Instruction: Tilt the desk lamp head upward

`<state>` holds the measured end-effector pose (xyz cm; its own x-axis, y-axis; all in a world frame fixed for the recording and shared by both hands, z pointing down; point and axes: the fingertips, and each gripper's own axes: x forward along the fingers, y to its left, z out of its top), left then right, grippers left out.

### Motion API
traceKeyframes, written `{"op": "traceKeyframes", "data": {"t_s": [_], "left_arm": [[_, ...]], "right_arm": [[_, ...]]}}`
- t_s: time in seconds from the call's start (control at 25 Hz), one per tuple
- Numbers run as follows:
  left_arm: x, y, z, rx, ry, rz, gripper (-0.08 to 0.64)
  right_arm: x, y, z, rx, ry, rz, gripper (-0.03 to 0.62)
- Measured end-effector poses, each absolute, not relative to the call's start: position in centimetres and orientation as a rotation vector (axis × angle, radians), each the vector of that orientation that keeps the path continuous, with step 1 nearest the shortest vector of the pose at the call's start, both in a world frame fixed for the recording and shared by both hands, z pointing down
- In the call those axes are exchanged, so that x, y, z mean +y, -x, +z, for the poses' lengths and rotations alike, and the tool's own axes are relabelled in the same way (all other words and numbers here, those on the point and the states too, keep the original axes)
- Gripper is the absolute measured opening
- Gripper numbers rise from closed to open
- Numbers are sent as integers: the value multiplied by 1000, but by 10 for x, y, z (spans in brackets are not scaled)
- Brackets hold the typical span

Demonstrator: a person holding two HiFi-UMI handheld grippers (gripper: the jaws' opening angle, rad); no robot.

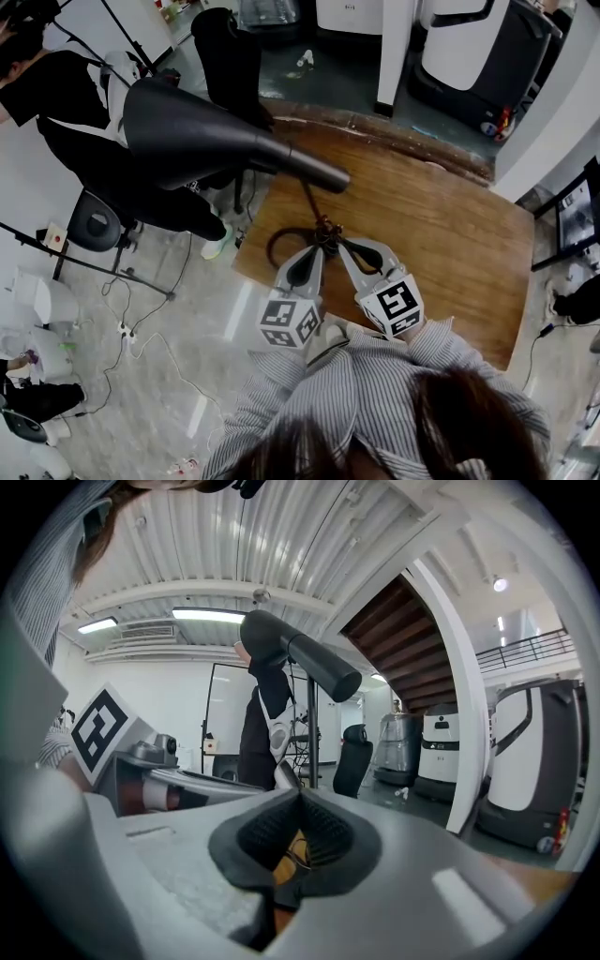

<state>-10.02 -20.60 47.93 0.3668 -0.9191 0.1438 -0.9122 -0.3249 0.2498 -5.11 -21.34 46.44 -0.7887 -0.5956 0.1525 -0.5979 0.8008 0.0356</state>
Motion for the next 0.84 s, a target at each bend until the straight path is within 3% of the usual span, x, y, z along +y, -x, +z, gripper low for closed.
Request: {"op": "traceKeyframes", "data": {"t_s": [0.84], "left_arm": [[-207, 97, 477, -1613, -2357, -16, 5]], "right_arm": [[-208, 57, 475, -2815, -870, 67, 0]]}}
